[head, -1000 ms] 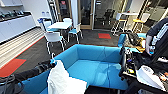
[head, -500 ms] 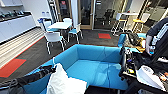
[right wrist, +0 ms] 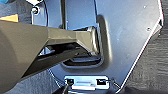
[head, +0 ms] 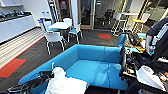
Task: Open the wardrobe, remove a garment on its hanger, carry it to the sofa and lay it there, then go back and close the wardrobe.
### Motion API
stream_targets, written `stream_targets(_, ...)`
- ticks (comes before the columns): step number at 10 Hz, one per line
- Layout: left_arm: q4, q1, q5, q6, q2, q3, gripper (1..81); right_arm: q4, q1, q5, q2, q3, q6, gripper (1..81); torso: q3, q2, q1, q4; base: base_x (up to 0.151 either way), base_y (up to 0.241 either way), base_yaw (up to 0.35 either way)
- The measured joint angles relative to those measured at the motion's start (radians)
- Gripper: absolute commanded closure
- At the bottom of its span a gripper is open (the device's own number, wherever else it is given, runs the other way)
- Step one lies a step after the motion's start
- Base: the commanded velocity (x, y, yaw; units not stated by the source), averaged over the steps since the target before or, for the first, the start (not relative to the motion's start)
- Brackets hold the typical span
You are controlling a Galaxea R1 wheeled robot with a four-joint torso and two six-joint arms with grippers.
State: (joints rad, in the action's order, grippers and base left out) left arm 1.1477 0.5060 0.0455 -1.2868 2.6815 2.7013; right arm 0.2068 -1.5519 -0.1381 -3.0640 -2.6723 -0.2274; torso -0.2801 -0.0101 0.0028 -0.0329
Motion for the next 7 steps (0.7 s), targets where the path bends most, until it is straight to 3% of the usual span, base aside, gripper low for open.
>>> stream_targets(2, 0.024, 0.045, 0.017, 0.002, 0.044, 0.047, 81.1, 0.0, 0.0, 0.0, 0.0, 0.0, 0.0, 1.0, 0.0, 0.0, 0.0, 0.0, 0.0, 0.0, 0.0)
stream_targets(7, 0.027, 0.086, 0.026, 0.002, 0.028, 0.15, 81.1, 0.0, -0.005, -0.001, 0.0, 0.0, 0.0, 1.0, 0.0, 0.0, 0.0, 0.0, 0.0, 0.0, 0.0)
